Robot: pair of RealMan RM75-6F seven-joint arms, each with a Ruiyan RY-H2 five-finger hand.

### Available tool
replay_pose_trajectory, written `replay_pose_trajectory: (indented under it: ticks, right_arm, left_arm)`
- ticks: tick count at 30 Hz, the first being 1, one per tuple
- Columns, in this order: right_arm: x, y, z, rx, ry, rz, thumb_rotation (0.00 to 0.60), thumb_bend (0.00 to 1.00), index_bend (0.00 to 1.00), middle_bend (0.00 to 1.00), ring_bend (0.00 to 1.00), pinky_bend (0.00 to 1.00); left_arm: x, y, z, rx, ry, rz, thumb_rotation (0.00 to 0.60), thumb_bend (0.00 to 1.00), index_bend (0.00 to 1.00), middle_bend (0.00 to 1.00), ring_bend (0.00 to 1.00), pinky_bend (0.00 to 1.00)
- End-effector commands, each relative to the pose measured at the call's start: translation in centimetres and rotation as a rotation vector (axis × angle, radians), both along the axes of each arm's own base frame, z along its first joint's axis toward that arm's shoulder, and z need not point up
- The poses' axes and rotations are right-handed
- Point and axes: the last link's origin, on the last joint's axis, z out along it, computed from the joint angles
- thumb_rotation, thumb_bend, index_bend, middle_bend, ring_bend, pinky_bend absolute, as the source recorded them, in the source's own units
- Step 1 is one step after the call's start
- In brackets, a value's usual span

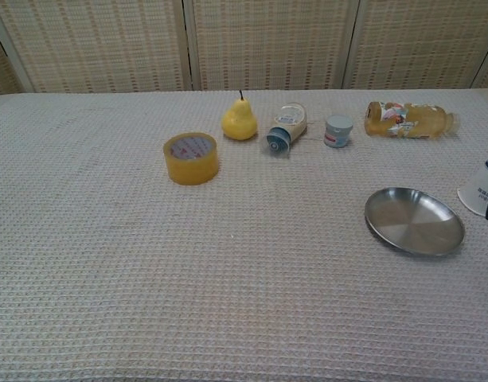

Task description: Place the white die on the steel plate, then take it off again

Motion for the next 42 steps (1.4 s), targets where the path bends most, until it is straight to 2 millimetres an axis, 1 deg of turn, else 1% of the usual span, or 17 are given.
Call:
replay_pose_trajectory:
  ticks: [1, 9, 18, 22, 35, 42]
  right_arm:
    - [-0.9, -0.4, 0.3, -0.006, 0.049, -0.092, 0.6, 0.26, 0.35, 0.75, 0.68, 0.92]
    - [-4.0, -1.0, 0.0, -0.008, -0.01, -0.246, 0.6, 0.27, 0.39, 0.79, 0.72, 0.96]
    - [-6.3, -1.3, -0.6, 0.005, 0.009, -0.319, 0.6, 0.27, 0.39, 0.79, 0.72, 0.96]
    - [-6.8, -1.4, -1.0, 0.008, 0.002, -0.333, 0.6, 0.25, 0.39, 0.79, 0.72, 0.96]
    - [-7.8, -1.9, -1.6, -0.002, -0.003, -0.347, 0.6, 0.25, 0.39, 0.79, 0.73, 0.96]
    - [-8.1, -2.3, -2.2, 0.003, -0.024, -0.345, 0.6, 0.25, 0.4, 0.8, 0.73, 0.96]
  left_arm:
    - [0.0, 0.0, 0.1, -0.003, -0.003, 0.001, 0.6, 0.43, 0.47, 0.53, 0.53, 0.65]
    - [0.1, -0.1, 0.0, -0.012, 0.005, 0.001, 0.6, 0.43, 0.47, 0.53, 0.53, 0.65]
    - [0.1, 0.0, -0.1, -0.016, 0.012, 0.005, 0.6, 0.43, 0.47, 0.54, 0.53, 0.65]
    - [0.1, 0.0, -0.2, -0.02, 0.014, 0.004, 0.6, 0.43, 0.47, 0.54, 0.53, 0.65]
    - [0.1, 0.0, -0.2, -0.024, 0.017, 0.007, 0.6, 0.43, 0.47, 0.55, 0.53, 0.65]
    - [0.1, 0.0, -0.3, -0.026, 0.018, 0.008, 0.6, 0.43, 0.47, 0.55, 0.53, 0.65]
